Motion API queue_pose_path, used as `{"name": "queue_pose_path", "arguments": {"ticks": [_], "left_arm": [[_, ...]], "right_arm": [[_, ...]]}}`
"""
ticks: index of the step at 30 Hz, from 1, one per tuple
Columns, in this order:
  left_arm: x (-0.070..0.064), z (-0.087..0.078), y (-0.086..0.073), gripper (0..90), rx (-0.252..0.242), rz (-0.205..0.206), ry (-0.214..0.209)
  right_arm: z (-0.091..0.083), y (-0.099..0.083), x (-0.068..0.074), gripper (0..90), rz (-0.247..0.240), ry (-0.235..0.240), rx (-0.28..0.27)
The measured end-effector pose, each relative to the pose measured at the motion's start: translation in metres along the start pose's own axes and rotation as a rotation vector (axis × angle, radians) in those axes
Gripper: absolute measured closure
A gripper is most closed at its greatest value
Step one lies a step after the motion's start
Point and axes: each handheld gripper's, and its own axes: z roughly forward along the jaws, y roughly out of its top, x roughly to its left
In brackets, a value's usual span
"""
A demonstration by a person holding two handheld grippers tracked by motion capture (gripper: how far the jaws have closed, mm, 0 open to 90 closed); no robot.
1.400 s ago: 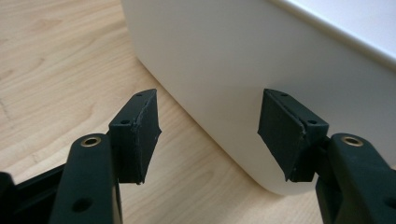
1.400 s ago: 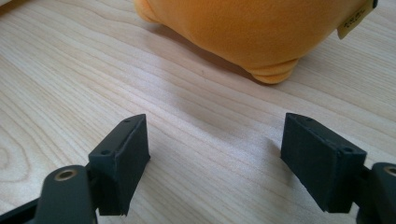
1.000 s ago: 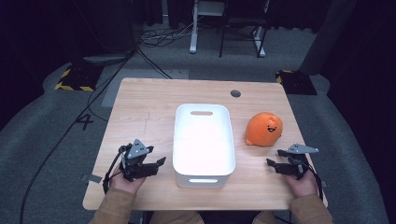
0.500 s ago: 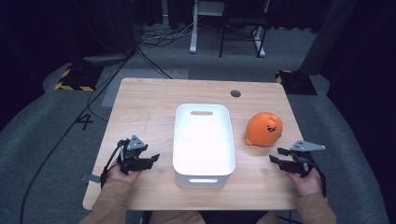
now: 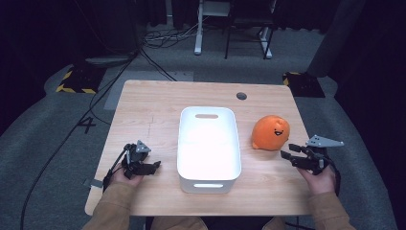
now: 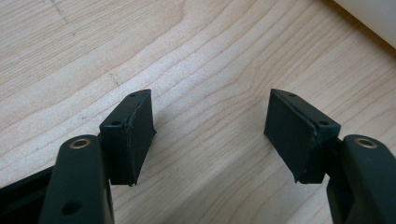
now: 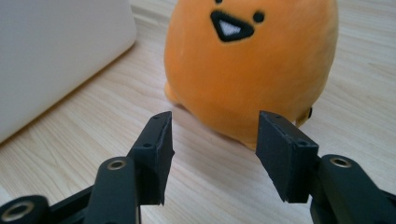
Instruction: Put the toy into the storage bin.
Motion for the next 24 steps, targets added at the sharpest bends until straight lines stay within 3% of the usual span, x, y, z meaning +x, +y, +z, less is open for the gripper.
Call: {"name": "queue_pose_path", "arguments": {"ticks": [7, 14, 24], "left_arm": [[0.000, 0.001, -0.001, 29.1, -0.011, 0.003, -0.008], [0.000, 0.004, -0.009, 25.5, -0.087, 0.011, -0.013], [-0.001, 0.004, -0.010, 25.3, -0.094, 0.006, -0.010]], "right_arm": [[-0.005, 0.017, -0.004, 46.3, -0.004, -0.005, -0.030], [-0.010, 0.042, -0.011, 46.5, -0.017, -0.016, -0.025], [0.000, 0.070, -0.023, 46.5, 0.000, -0.016, -0.056]]}}
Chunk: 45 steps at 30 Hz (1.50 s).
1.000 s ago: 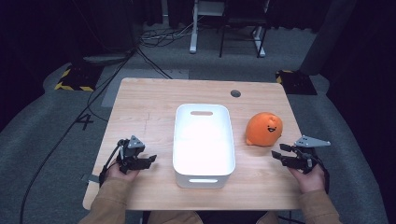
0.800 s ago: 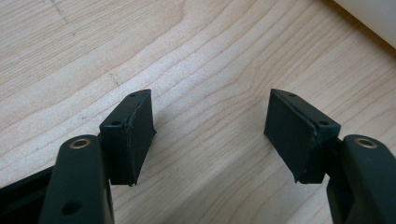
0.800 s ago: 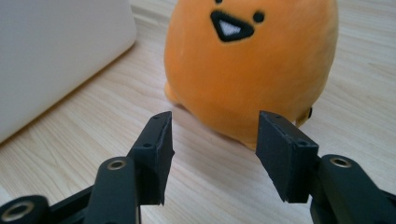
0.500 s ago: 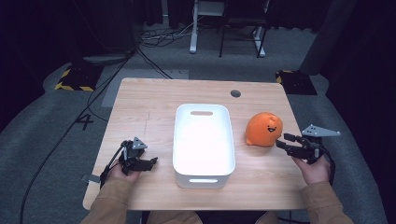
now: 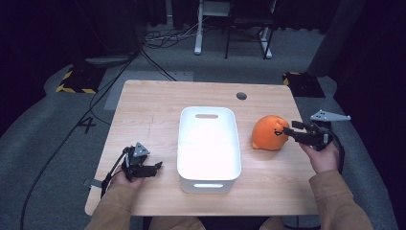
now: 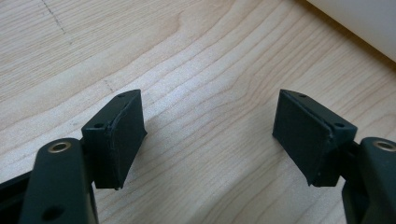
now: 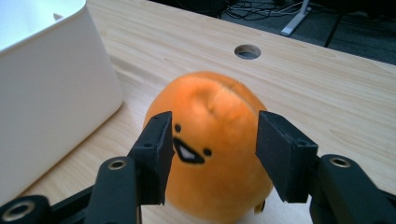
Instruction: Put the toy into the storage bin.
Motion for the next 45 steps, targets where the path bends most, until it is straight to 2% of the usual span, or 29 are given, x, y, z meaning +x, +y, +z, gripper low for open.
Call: {"name": "queue_pose_path", "arguments": {"ticks": [5, 9, 14, 19, 20, 21, 22, 23, 24, 25, 32, 37, 39, 45], "left_arm": [[0.000, 0.000, 0.000, 25.2, -0.003, 0.003, 0.003], [0.000, 0.000, 0.000, 25.1, -0.004, -0.003, 0.003], [-0.001, 0.000, -0.001, 25.1, -0.011, -0.008, 0.008], [-0.001, 0.000, -0.001, 25.1, -0.009, -0.007, 0.008], [-0.001, 0.000, -0.001, 25.1, -0.010, -0.010, 0.008], [-0.001, 0.000, -0.001, 25.1, -0.010, -0.010, 0.008], [-0.001, 0.000, -0.001, 25.1, -0.009, -0.008, 0.006], [-0.001, 0.000, -0.001, 25.1, -0.009, -0.008, 0.006], [-0.001, 0.000, -0.001, 25.1, -0.009, -0.007, 0.008], [-0.001, 0.000, -0.001, 25.1, -0.009, -0.007, 0.008], [-0.001, 0.000, -0.001, 25.0, -0.008, -0.003, 0.008], [-0.001, 0.001, -0.001, 25.0, -0.014, -0.003, 0.003], [-0.001, 0.001, -0.001, 25.0, -0.013, -0.001, 0.002], [-0.002, 0.001, -0.001, 25.0, -0.007, -0.005, -0.006]], "right_arm": [[0.008, 0.008, -0.005, 46.5, 0.039, 0.018, -0.022], [0.014, 0.011, -0.009, 46.8, 0.043, 0.029, -0.053], [0.026, 0.011, -0.012, 46.9, 0.038, 0.022, -0.047], [0.040, 0.008, -0.019, 47.5, 0.063, 0.024, -0.027], [0.042, 0.007, -0.021, 49.9, 0.067, 0.034, -0.027], [0.043, 0.006, -0.023, 62.5, 0.081, 0.057, -0.015], [0.043, 0.006, -0.023, 62.5, 0.081, 0.057, -0.015], [0.044, 0.006, -0.022, 68.9, 0.082, 0.073, -0.002], [0.044, 0.006, -0.020, 73.6, 0.065, 0.079, 0.010], [0.042, 0.009, -0.013, 78.0, 0.025, 0.072, 0.021], [0.035, 0.015, 0.000, 79.4, -0.024, 0.069, 0.005], [0.022, 0.021, 0.003, 79.5, -0.011, 0.110, -0.068], [0.013, 0.026, 0.005, 79.4, 0.000, 0.140, -0.104], [0.003, 0.035, 0.012, 79.4, -0.019, 0.165, -0.143]]}}
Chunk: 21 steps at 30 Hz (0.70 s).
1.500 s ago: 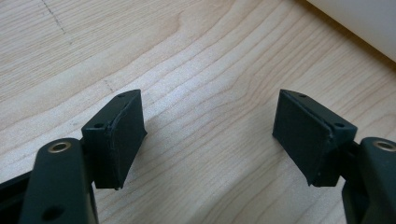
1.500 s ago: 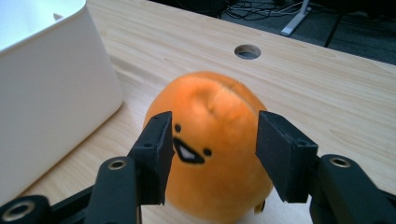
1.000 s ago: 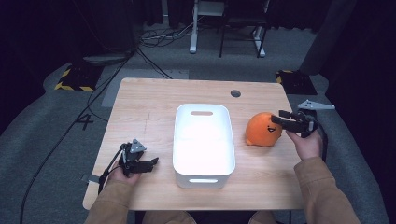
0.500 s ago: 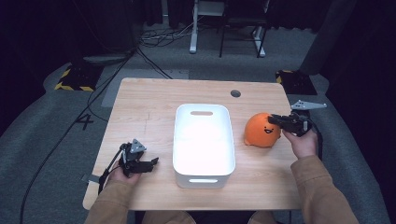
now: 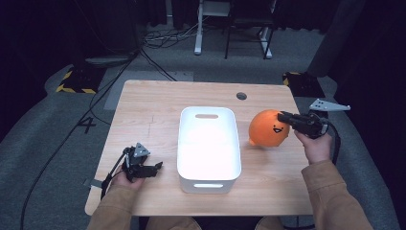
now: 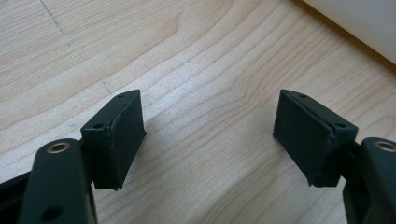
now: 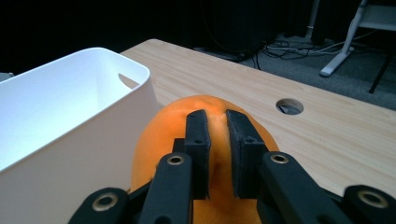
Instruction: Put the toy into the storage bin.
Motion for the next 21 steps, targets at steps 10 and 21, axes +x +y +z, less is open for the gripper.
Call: {"name": "queue_pose_path", "arguments": {"ticks": [10, 21], "left_arm": [[0.000, 0.000, 0.000, 25.1, -0.003, 0.008, 0.008], [0.000, 0.001, 0.002, 24.3, 0.001, 0.002, -0.003]], "right_arm": [[-0.007, 0.014, 0.009, 79.6, -0.031, 0.012, -0.036], [-0.015, 0.037, 0.023, 79.8, -0.066, 0.026, -0.047]]}}
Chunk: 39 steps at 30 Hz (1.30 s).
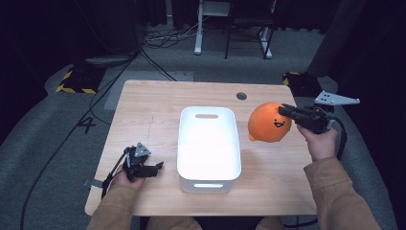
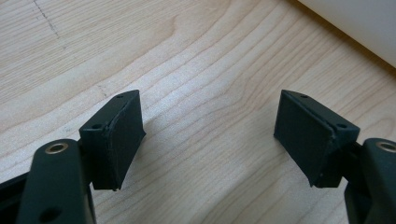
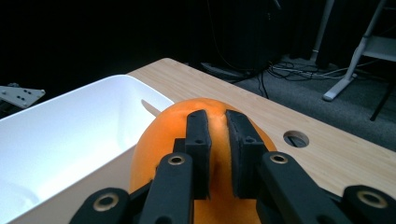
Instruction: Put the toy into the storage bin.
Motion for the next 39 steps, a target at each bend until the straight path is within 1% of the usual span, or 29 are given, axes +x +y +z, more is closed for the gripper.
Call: {"name": "queue_pose_path", "arguments": {"ticks": [2, 5, 6, 7, 8, 10, 11, 13, 14, 15, 16, 17, 18, 20, 21, 22, 23, 24, 26, 27, 28, 30, 31, 32, 34, 35, 36, 37, 39], "left_arm": [[0.000, 0.000, 0.000, 24.3, -0.001, -0.001, 0.000], [0.000, 0.000, 0.000, 24.3, 0.001, 0.002, 0.000], [0.000, 0.000, 0.000, 24.3, 0.001, 0.002, 0.000], [0.000, 0.000, 0.000, 24.3, 0.001, 0.002, 0.000], [0.000, 0.000, 0.000, 24.3, 0.002, 0.002, -0.001], [0.000, 0.000, 0.000, 24.3, 0.001, 0.002, 0.000], [0.000, 0.000, 0.000, 24.3, 0.001, 0.002, 0.000], [0.000, 0.000, 0.000, 24.3, 0.001, 0.002, -0.001], [0.000, 0.000, 0.000, 24.3, 0.001, 0.002, -0.001], [0.000, 0.000, 0.000, 24.3, 0.001, 0.001, -0.001], [0.000, 0.000, 0.000, 24.3, 0.002, 0.001, -0.002], [0.000, 0.000, 0.000, 24.3, 0.002, 0.001, -0.002], [0.000, 0.000, 0.000, 24.2, 0.001, 0.001, -0.001], [0.000, 0.000, 0.000, 24.3, 0.002, 0.000, -0.002], [0.000, 0.000, 0.000, 24.2, 0.002, 0.000, -0.002], [0.000, 0.000, 0.000, 24.2, 0.002, 0.000, -0.002], [0.000, 0.000, 0.000, 24.2, 0.002, 0.000, -0.002], [0.000, 0.000, 0.000, 24.3, 0.002, 0.000, -0.003], [0.000, 0.000, 0.000, 24.2, 0.002, 0.000, -0.002], [0.000, 0.000, 0.000, 24.2, 0.002, 0.000, -0.003], [0.000, 0.000, 0.000, 24.2, 0.001, 0.000, -0.002], [0.000, 0.000, 0.000, 24.2, 0.002, 0.000, -0.002], [0.000, 0.000, 0.000, 24.2, 0.002, 0.000, -0.002], [0.000, 0.000, 0.000, 24.2, 0.002, 0.000, -0.002], [0.000, 0.000, 0.000, 24.2, 0.001, 0.001, -0.001], [0.000, 0.000, 0.000, 24.2, 0.002, 0.000, -0.002], [0.000, 0.000, 0.000, 24.2, 0.002, 0.000, -0.002], [0.000, 0.000, 0.000, 24.2, 0.001, 0.001, -0.001], [0.000, 0.000, 0.000, 24.2, 0.000, 0.001, -0.001]], "right_arm": [[0.000, 0.003, 0.002, 79.8, 0.000, 0.004, 0.000], [-0.001, 0.014, 0.007, 79.8, -0.026, 0.020, -0.006], [-0.002, 0.022, 0.010, 79.8, -0.034, 0.027, 0.001], [-0.001, 0.026, 0.011, 79.8, -0.035, 0.032, 0.002], [-0.001, 0.026, 0.011, 79.8, -0.035, 0.032, 0.002], [0.000, 0.035, 0.015, 79.9, -0.059, 0.042, 0.004], [0.000, 0.035, 0.015, 79.9, -0.059, 0.042, 0.004], [0.004, 0.045, 0.020, 79.9, -0.067, 0.056, -0.005], [0.004, 0.045, 0.020, 79.9, -0.067, 0.056, -0.005], [0.005, 0.048, 0.021, 79.9, -0.063, 0.066, -0.008], [0.009, 0.053, 0.023, 79.9, -0.074, 0.078, -0.009], [0.009, 0.053, 0.023, 79.9, -0.074, 0.078, -0.009], [0.013, 0.058, 0.026, 79.9, -0.080, 0.084, -0.009], [0.015, 0.060, 0.027, 79.9, -0.087, 0.089, -0.010], [0.017, 0.062, 0.030, 79.9, -0.077, 0.095, -0.010], [0.023, 0.067, 0.033, 79.9, -0.090, 0.107, -0.013], [0.023, 0.067, 0.033, 79.9, -0.090, 0.107, -0.013], [0.028, 0.071, 0.036, 79.9, -0.096, 0.116, -0.019], [0.031, 0.073, 0.038, 79.9, -0.092, 0.122, -0.021], [0.037, 0.077, 0.042, 79.9, -0.094, 0.132, -0.024], [0.037, 0.077, 0.042, 79.9, -0.094, 0.132, -0.024], [0.042, 0.079, 0.046, 79.9, -0.100, 0.143, -0.027], [0.050, 0.081, 0.051, 80.0, -0.105, 0.155, -0.023], [0.050, 0.081, 0.051, 80.0, -0.105, 0.155, -0.023], [0.057, 0.083, 0.055, 79.9, -0.108, 0.168, -0.023], [0.065, 0.086, 0.060, 79.9, -0.109, 0.181, -0.022], [0.065, 0.086, 0.060, 79.9, -0.109, 0.181, -0.022], [0.072, 0.088, 0.065, 79.9, -0.121, 0.190, -0.019], [0.075, 0.089, 0.067, 79.9, -0.121, 0.196, -0.017]]}}
